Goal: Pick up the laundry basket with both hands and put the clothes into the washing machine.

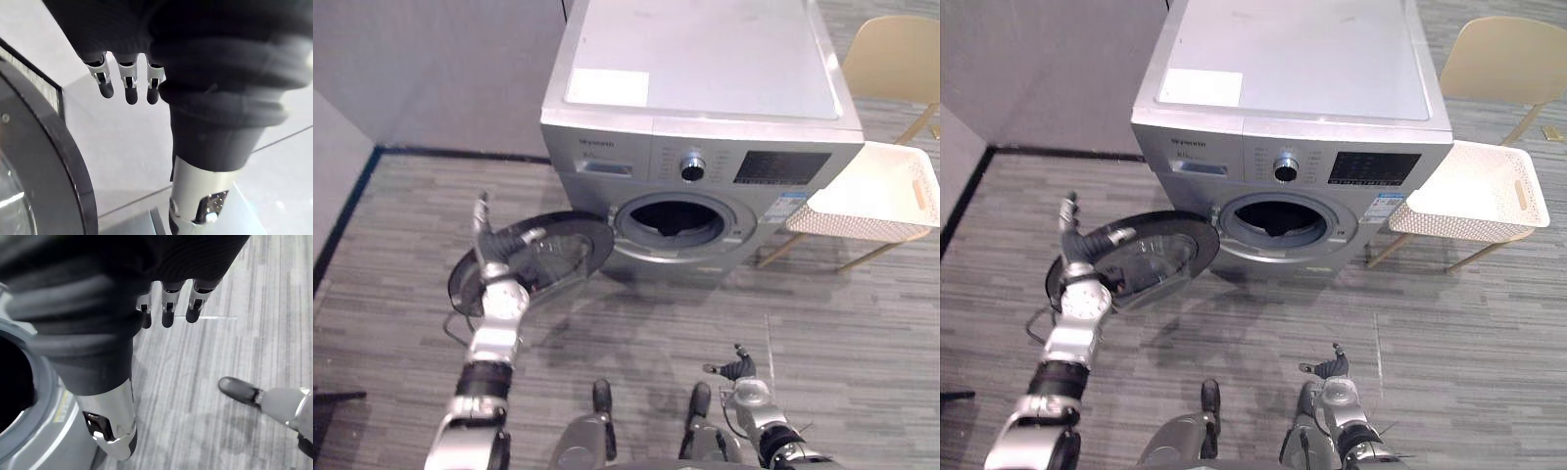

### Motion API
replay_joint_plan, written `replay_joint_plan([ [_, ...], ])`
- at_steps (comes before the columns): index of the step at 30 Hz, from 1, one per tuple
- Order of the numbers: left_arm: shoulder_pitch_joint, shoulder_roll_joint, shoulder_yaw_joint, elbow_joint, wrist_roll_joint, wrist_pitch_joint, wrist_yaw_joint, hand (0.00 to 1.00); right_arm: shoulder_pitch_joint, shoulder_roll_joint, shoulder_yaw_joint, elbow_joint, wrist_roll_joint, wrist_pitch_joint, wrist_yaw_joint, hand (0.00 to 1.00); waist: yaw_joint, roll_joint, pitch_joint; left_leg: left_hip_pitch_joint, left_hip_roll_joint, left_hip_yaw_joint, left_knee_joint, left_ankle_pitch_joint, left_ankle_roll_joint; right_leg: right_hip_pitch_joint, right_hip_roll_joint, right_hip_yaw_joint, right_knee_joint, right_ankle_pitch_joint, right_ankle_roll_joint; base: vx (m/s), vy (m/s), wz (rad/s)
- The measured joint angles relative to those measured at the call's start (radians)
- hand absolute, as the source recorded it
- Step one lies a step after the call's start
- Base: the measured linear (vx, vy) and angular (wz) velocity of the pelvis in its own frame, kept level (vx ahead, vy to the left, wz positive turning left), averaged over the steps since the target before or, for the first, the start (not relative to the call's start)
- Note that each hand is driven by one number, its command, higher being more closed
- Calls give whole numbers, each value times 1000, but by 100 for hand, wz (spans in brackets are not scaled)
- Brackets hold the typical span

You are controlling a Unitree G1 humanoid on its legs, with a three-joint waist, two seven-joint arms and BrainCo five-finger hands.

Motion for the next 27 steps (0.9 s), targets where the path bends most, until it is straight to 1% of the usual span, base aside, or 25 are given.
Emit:
replay_joint_plan([
  [1,-25,13,7,25,0,8,1,0,-1,3,0,-1,1,0,-1,0,0,-7,5,-12,2,0,10,0,0,-6,3,0,0,2,-2,-69,-42,2],
  [3,-128,59,19,118,0,33,3,0,-1,6,9,-18,1,1,-2,0,2,-27,33,-62,27,-5,51,-5,-5,-41,17,-3,16,10,-13,-87,-41,4],
  [4,-158,68,20,143,0,37,3,0,-1,6,10,-31,2,1,-3,0,4,-30,46,-77,35,-6,67,-10,-6,-48,22,-5,20,12,-15,-106,-32,3],
  [5,-213,83,23,188,1,52,3,0,-2,7,13,-51,9,0,-5,0,9,-35,64,-108,49,-10,102,-21,-9,-65,30,-9,29,14,-19,-111,-33,-1],
  [7,-289,89,26,249,3,71,-3,0,-2,6,22,-77,21,0,-10,0,26,-39,83,-150,71,-13,151,-42,-13,-88,45,-15,34,15,-20,-106,-49,-10],
  [8,-326,89,43,273,3,80,-8,0,-6,7,33,-88,26,0,-18,0,30,-39,102,-171,89,-17,185,-60,-23,-90,54,-16,34,16,-21,-131,-75,-18],
  [9,-348,89,62,290,4,85,-10,0,-4,12,42,-109,39,-1,-21,0,33,-41,109,-193,109,-21,213,-76,-25,-100,70,-17,34,15,-22,-114,-68,-17],
  [10,-358,90,64,294,14,85,-4,0,-3,15,43,-118,43,-2,-22,0,36,-41,110,-205,118,-22,221,-81,-30,-108,78,-18,35,14,-25,-98,-91,-11],
  [12,-403,89,94,306,22,78,-10,0,-9,17,50,-119,53,-3,-22,0,56,-41,123,-233,144,-27,242,-80,-34,-124,99,-26,35,5,-39,-52,-103,-8],
  [15,-409,80,105,321,33,57,-12,0,-26,17,67,-119,58,-2,-20,0,63,-41,127,-237,158,-34,246,-74,-48,-122,115,-37,36,0,-46,-2,-66,1],
  [17,-410,63,122,323,37,45,-27,0,-33,16,68,-119,58,-1,-19,0,73,-40,127,-235,158,-41,245,-68,-45,-122,116,-41,38,0,-45,39,-24,5],
  [18,-404,38,133,323,37,34,-30,0,-49,17,68,-120,58,0,-19,0,85,-40,127,-230,157,-41,245,-67,-46,-119,114,-42,44,-3,-42,39,4,4],
  [21,-365,-14,139,319,37,1,-30,0,-87,19,69,-123,57,0,-19,0,97,-34,130,-203,143,-42,237,-67,-46,-94,99,-53,52,-13,-35,37,32,13],
  [22,-332,-42,139,318,37,-2,-30,0,-94,18,68,-127,57,0,-19,0,108,-26,132,-177,133,-42,225,-67,-46,-75,89,-55,61,-24,-26,50,69,19],
  [23,-309,-56,139,318,35,-8,-31,0,-97,19,68,-127,57,0,-18,0,110,-21,132,-165,127,-42,222,-67,-45,-67,82,-57,70,-32,-25,47,67,23],
  [26,-156,-129,137,296,33,-19,-31,0,-94,26,66,-116,55,3,-16,0,111,5,122,-104,89,-46,176,-66,-43,-29,44,-70,103,-65,-2,51,82,24],
  [27,-85,-156,135,289,27,-18,-34,0,-92,34,40,-106,53,5,-10,0,109,14,116,-83,75,-49,162,-58,-32,-17,29,-75,109,-72,2,74,103,22],
])
